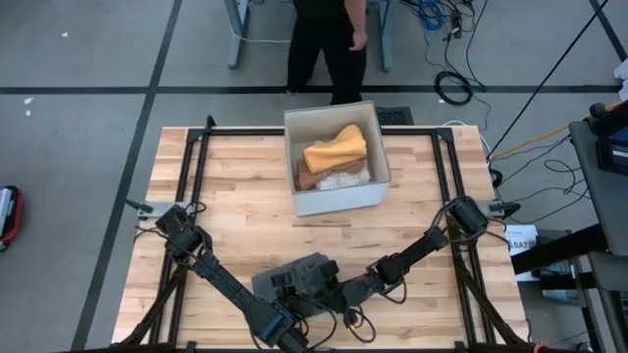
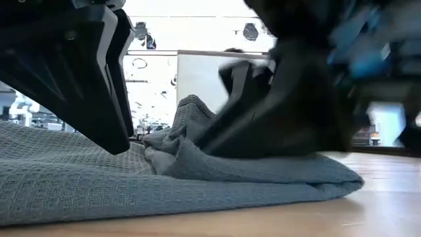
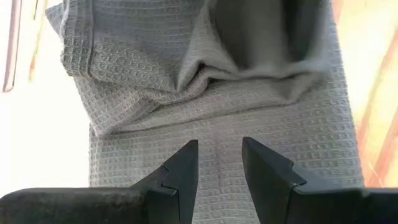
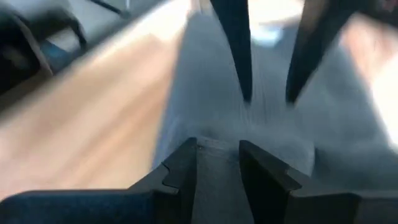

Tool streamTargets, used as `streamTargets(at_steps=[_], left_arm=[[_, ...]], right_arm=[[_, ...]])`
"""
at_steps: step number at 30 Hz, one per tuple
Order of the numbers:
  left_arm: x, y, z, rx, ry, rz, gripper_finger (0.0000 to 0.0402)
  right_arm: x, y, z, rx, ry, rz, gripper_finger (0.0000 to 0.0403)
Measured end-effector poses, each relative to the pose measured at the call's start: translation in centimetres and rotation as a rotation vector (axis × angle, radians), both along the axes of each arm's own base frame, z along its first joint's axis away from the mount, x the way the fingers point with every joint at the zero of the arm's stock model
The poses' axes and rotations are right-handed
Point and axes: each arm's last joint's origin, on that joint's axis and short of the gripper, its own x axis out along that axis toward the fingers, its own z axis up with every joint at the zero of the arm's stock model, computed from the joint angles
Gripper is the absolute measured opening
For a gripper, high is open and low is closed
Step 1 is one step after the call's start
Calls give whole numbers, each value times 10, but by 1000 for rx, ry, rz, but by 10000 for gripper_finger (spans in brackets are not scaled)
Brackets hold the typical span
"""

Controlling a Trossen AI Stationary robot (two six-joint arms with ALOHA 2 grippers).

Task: Fold towel
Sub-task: Fold the orange towel

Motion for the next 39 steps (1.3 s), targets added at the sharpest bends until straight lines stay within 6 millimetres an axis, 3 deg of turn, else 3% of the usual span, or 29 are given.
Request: streamTargets(at_steps=[5,11,20,26,33,39], left_arm=[[0,-1,0,-6,-6,1,131],[1,-3,0,-21,-24,1,131],[2,-3,0,-22,-28,1,131],[2,-3,0,-26,-35,-2,131],[2,-5,0,-32,-41,-8,131],[-1,-9,0,-28,-36,-24,131]], right_arm=[[-4,5,33,-46,-105,16,107],[0,-9,42,-112,-128,-46,107],[19,-49,38,-123,-94,-152,107],[30,-73,17,-48,-18,-148,107],[36,-79,-11,-38,-10,-159,107],[35,-77,3,-83,-45,-138,107]])
